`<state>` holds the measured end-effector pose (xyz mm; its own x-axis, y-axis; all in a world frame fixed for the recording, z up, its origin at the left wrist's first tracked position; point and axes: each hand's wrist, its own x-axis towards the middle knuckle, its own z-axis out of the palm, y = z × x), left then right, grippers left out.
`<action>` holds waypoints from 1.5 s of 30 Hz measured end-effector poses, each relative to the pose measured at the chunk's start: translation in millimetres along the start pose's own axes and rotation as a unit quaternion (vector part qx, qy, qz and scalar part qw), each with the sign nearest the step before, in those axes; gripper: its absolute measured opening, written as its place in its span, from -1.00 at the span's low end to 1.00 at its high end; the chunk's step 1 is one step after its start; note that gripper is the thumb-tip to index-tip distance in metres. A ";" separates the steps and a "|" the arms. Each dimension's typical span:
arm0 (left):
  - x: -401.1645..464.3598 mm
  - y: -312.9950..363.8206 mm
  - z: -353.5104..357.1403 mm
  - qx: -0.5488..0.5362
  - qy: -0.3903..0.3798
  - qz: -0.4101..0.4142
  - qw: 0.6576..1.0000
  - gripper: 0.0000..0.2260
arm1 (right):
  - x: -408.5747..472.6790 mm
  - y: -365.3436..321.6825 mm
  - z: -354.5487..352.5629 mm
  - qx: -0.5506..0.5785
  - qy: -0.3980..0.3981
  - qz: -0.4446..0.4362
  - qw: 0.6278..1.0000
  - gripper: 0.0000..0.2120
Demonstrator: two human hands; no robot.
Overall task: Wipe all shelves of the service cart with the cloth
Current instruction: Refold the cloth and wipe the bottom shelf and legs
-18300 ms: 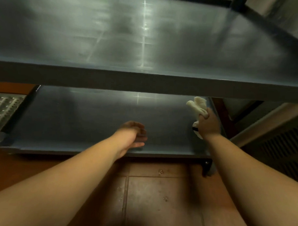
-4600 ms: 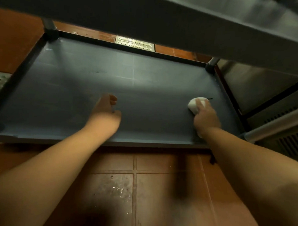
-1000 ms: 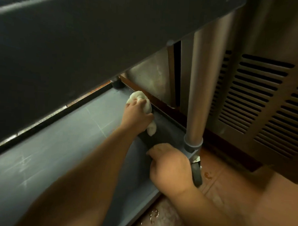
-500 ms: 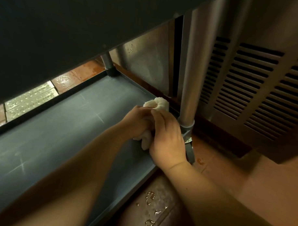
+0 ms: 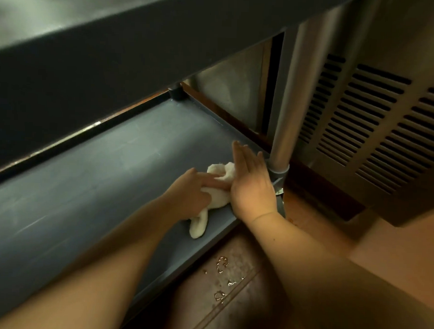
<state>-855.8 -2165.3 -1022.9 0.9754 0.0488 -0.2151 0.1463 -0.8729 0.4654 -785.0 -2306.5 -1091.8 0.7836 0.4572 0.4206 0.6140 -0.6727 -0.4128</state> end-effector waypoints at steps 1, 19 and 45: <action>-13.3 -4.7 -0.8 -0.016 0.008 -0.027 0.999 -0.43 | 0.6 -1.3 -0.9 -0.002 -0.002 0.007 1.000 -0.37; -269.8 -103.9 8.7 -0.243 0.120 -0.324 0.906 -0.93 | 5.7 -13.7 -4.6 -0.105 -0.120 -0.001 0.987 -0.37; -292.5 -71.1 54.8 0.067 0.231 -0.342 0.908 -0.57 | -133.1 -215.5 -4.2 0.113 -0.296 -0.268 0.910 -0.43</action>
<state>-1160.5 -2144.2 -1040.1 0.6330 0.7740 -0.0164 0.7533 -0.6108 0.2439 -1022.1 -2224.8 -1055.5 0.2379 0.9626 0.1293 0.8745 -0.1544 -0.4597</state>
